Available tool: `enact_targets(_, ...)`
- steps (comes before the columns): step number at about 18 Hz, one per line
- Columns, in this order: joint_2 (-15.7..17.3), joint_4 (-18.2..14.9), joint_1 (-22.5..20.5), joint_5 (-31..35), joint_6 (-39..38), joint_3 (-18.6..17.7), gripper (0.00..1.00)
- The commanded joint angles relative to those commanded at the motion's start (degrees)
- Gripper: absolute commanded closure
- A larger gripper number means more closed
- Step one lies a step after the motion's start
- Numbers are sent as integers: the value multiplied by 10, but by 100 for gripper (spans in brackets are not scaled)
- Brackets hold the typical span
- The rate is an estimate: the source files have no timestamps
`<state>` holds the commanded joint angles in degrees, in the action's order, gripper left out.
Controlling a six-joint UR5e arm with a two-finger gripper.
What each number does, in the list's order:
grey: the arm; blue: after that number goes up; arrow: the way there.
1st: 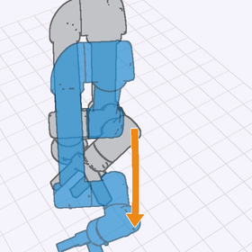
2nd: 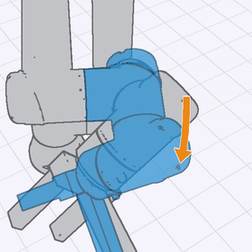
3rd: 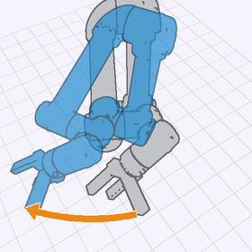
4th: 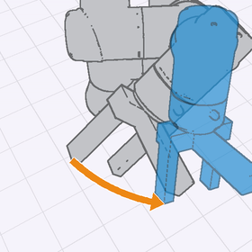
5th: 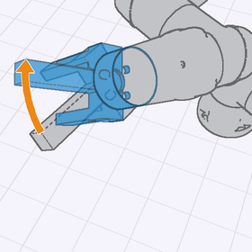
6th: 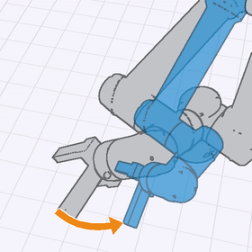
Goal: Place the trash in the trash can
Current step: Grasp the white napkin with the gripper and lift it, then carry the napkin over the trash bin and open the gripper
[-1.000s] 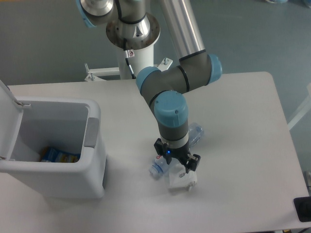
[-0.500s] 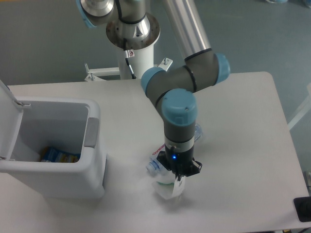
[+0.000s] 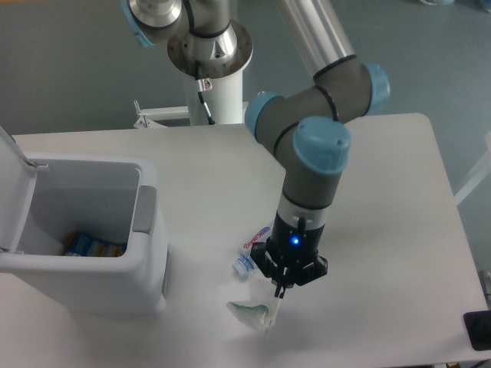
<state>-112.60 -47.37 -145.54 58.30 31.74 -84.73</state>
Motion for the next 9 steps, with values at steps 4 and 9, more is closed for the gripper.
enact_targets(4,48,0,-3,-60,-16,3,100)
enact_targets(9,102,0,0,-134,-54,1,100)
